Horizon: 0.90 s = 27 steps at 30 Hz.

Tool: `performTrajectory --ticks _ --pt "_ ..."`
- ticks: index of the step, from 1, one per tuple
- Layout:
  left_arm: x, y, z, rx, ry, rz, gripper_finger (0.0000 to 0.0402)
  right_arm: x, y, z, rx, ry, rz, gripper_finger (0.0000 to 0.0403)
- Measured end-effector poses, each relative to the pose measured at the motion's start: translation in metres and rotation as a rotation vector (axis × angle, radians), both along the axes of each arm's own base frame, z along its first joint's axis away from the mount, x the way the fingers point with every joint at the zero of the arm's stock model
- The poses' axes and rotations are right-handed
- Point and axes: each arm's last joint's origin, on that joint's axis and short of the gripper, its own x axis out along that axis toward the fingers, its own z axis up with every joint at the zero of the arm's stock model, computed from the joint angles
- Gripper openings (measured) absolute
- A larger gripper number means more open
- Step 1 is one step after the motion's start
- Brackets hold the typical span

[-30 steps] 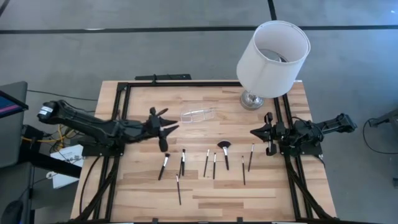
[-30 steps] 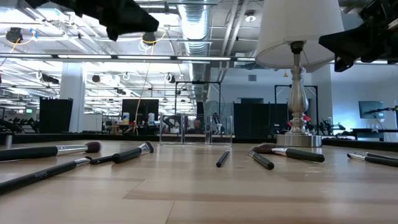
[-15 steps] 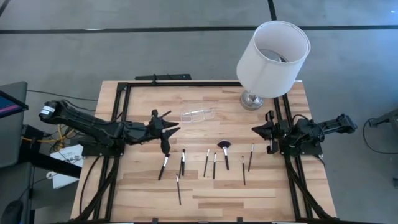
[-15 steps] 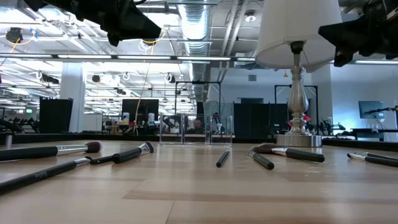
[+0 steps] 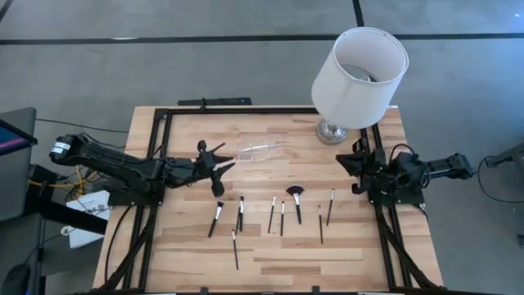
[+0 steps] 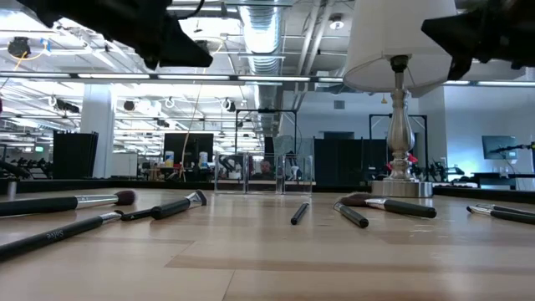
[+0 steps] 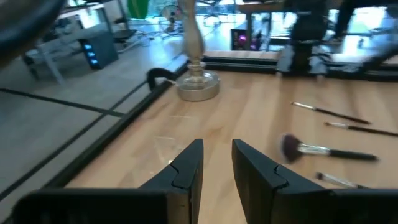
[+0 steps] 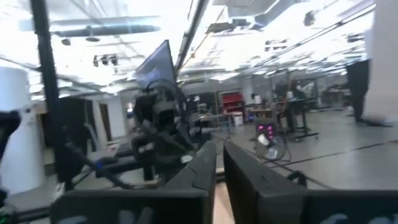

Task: Sort items
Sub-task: Put the brush into the transparent organizer

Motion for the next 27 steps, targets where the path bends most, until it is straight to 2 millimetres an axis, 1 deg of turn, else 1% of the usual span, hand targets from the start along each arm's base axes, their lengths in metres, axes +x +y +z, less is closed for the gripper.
performTrajectory --ticks 3,5,7,10,13,16,20,22,24,27 --pt "0.001 0.009 0.0 -0.003 -0.003 0.041 0.0083 0.004 -0.003 0.02 0.042 -0.008 -0.02 0.0055" --pt "0.001 0.013 0.001 -0.004 -0.006 0.061 0.0083 0.01 -0.004 0.033 0.081 0.008 -0.019 0.0074" --pt "0.001 0.017 0.001 -0.004 -0.005 0.078 0.0083 0.02 -0.003 0.043 0.126 0.051 -0.006 0.0088" --pt "0.001 0.02 0.001 -0.004 -0.006 0.093 0.0083 0.042 -0.001 0.051 0.219 0.172 0.004 0.0097" --pt "0.001 0.019 0.001 -0.004 -0.005 0.09 0.0083 0.064 0.001 0.053 0.324 0.351 -0.004 0.0097" --pt "0.001 0.017 0.001 -0.004 -0.006 0.081 0.0083 0.081 0.003 0.057 0.466 0.542 -0.037 0.0097" --pt "0.001 0.015 0.001 -0.005 -0.005 0.068 0.0083 0.095 0.007 0.061 0.734 0.844 -0.1 0.0097" --pt "0.0 0.014 0.0 -0.003 0.006 0.064 0.0083 0.1 0.009 0.061 0.875 0.985 -0.16 0.0098" --pt "0.0 0.014 -0.001 -0.003 0.018 0.062 0.0083 0.104 0.011 0.057 0.987 1.102 -0.24 0.0098" --pt "0.0 0.013 -0.003 -0.017 0.035 0.042 0.0083 0.114 0.012 0.041 1.074 1.226 -0.388 0.0098"
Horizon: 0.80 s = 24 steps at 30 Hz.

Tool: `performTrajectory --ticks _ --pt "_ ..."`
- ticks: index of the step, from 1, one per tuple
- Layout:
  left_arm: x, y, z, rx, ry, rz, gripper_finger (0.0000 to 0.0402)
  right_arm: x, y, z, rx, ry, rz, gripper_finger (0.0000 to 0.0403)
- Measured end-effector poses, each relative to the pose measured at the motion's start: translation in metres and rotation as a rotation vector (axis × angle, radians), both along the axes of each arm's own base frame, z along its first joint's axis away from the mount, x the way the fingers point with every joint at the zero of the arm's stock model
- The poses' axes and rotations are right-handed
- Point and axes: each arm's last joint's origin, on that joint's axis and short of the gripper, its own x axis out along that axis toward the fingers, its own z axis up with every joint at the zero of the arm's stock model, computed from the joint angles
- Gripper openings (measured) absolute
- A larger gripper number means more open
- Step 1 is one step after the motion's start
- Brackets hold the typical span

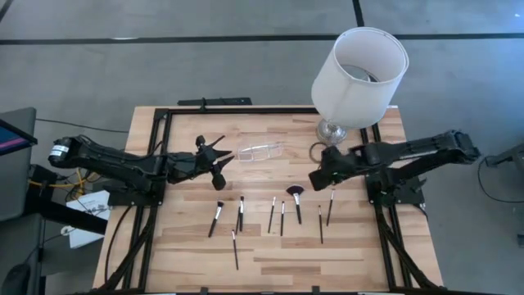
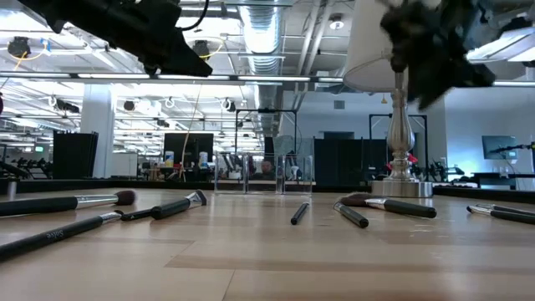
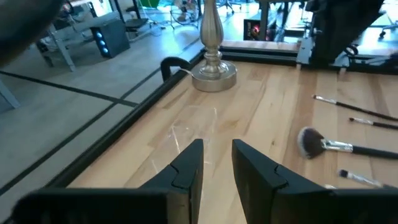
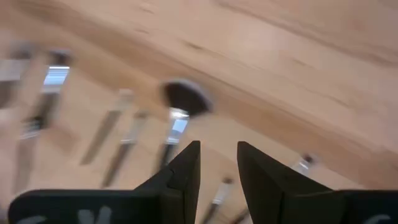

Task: Sort items
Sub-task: Put the brush into the transparent organizer

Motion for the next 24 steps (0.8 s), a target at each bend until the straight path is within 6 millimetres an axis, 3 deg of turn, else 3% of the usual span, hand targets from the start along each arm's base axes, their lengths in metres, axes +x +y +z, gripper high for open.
performTrajectory --ticks 10,24 --pt "0.0 -0.002 -0.002 -0.032 0.01 -0.053 0.0083 0.018 0.011 -0.057 0.169 0.441 -0.199 0.0098" --pt "-0.007 -0.001 -0.024 -0.032 0.08 -0.05 0.0083 0.033 0.019 -0.11 0.149 0.665 -0.299 0.0097"
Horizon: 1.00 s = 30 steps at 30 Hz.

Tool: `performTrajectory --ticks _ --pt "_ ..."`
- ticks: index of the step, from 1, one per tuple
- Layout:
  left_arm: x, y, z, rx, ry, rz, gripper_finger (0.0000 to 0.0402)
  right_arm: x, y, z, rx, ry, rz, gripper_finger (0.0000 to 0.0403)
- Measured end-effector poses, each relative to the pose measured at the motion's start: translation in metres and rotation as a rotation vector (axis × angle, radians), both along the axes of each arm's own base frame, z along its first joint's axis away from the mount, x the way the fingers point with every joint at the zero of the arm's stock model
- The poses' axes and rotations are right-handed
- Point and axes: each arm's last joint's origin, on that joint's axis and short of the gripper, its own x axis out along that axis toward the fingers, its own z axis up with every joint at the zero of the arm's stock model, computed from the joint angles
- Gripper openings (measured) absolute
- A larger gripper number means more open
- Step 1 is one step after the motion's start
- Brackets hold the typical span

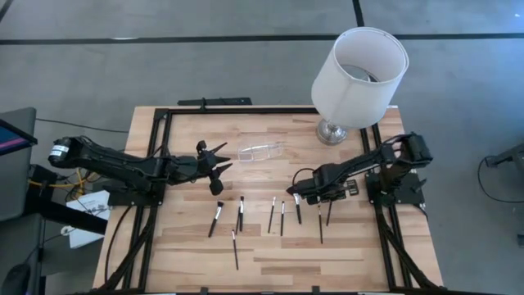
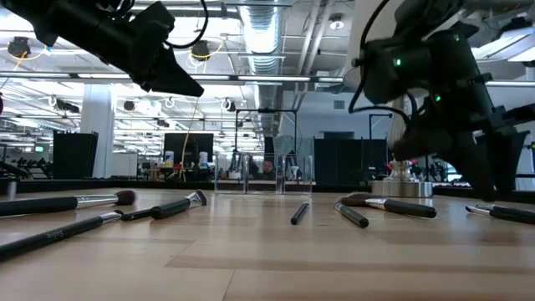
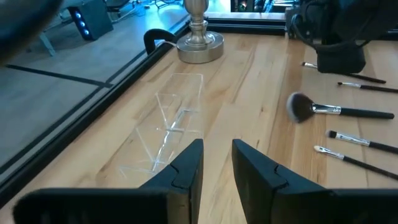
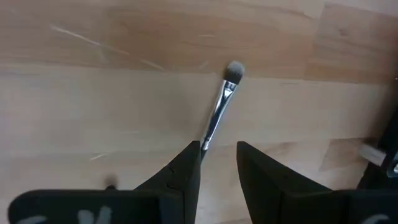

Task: Sort items
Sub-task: Put the brush into the transparent organizer

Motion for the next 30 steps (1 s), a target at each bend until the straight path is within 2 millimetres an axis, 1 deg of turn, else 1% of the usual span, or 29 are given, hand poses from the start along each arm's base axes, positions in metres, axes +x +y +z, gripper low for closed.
performTrajectory --ticks 4,6,10,14,16,19,21,22,24,26,30 --pt "0.0 0.0 0.0 -0.001 -0.001 0.0 0.0083 -0.001 0.0 -0.004 0.025 0.021 0.051 0.0091" --pt "0.0 0.0 0.0 -0.013 -0.007 0.005 0.0083 -0.002 -0.001 -0.002 0.035 0.019 0.082 0.0088" --pt "0.0 0.0 0.0 -0.023 -0.014 0.009 0.0083 -0.013 -0.005 0.017 -0.011 0.029 0.097 0.0087" --pt "0.0 0.0 0.001 -0.024 -0.021 0.009 0.0083 -0.034 -0.007 0.046 -0.089 0.029 0.091 0.0088" --pt "0.0 0.0 0.001 -0.03 -0.026 0.012 0.0083 -0.045 -0.005 0.06 -0.144 -0.039 0.096 0.0088" --pt "0.0 0.0 0.001 -0.056 -0.038 0.022 0.0083 -0.058 0.004 0.072 -0.268 -0.276 0.031 0.0088" --pt "0.0 0.0 0.001 -0.063 -0.04 0.024 0.0083 -0.067 0.012 0.069 -0.293 -0.411 -0.027 0.0088" --pt "0.0 0.0 0.001 -0.063 -0.04 0.024 0.0083 -0.073 0.016 0.065 -0.284 -0.438 -0.049 0.0088" --pt "0.0 0.0 0.001 -0.063 -0.04 0.024 0.0083 -0.085 0.024 0.053 -0.265 -0.448 -0.088 0.0087" --pt "0.0 0.0 0.001 -0.063 -0.04 0.024 0.0083 -0.093 0.032 0.042 -0.235 -0.426 -0.167 0.0087" --pt "0.0 0.0 0.001 -0.063 -0.04 0.024 0.0083 -0.103 0.043 0.027 -0.228 -0.389 -0.257 0.0088"
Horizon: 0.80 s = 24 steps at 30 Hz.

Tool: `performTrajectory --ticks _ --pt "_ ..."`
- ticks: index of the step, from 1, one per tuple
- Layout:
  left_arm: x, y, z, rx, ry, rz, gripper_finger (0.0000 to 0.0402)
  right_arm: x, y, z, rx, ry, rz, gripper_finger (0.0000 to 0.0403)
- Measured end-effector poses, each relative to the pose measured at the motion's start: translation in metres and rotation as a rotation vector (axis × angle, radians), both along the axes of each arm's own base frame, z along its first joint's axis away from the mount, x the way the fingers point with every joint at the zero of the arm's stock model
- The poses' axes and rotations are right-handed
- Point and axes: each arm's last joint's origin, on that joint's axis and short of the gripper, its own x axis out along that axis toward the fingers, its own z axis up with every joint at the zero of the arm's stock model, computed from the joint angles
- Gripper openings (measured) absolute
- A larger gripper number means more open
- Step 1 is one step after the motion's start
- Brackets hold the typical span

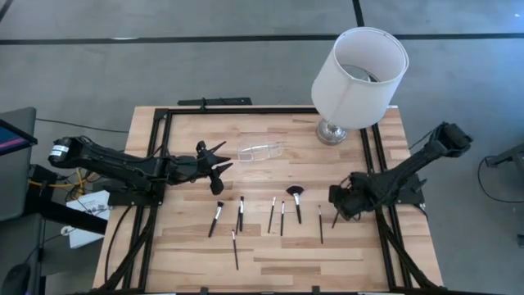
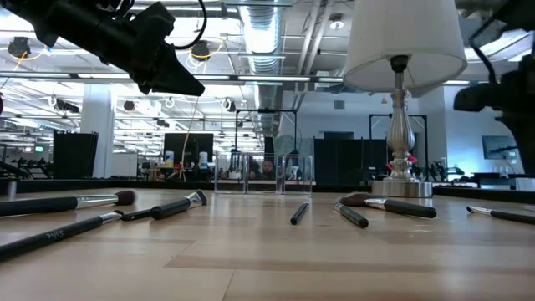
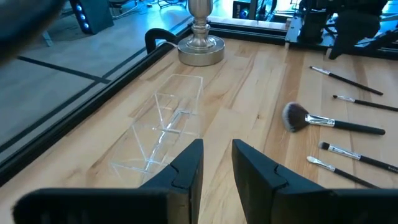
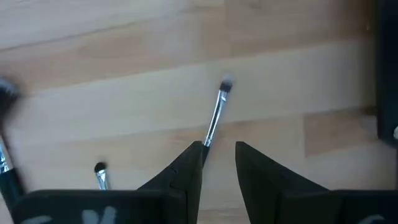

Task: Sort items
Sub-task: Put the brush into the transparent organizer

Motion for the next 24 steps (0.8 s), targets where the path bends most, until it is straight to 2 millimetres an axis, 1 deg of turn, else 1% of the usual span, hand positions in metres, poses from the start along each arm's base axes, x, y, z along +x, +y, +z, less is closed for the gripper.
performTrajectory --ticks 5,9,12,16,21,24 --pt "0.0 0.0 0.0 0.0 0.0 0.0 0.0083 0.006 0.005 -0.01 -0.013 0.008 -0.03 0.0088" --pt "0.0 0.0 0.0 0.0 0.0 0.0 0.0083 0.013 0.005 -0.025 -0.05 0.074 -0.054 0.0088" --pt "0.0 0.0 0.0 0.0 0.0 0.0 0.0083 0.021 0.006 -0.036 -0.069 0.09 -0.066 0.0088" --pt "0.0 0.0 0.0 0.0 0.0 0.0 0.0083 0.025 0.007 -0.046 -0.102 0.124 -0.078 0.0088" --pt "0.0 0.0 0.0 0.0 -0.001 0.0 0.0083 0.027 0.008 -0.053 -0.162 0.15 -0.087 0.0085" --pt "0.0 0.0 0.0 0.0 -0.001 0.0 0.0083 0.027 0.008 -0.054 -0.224 0.121 -0.07 0.0069"
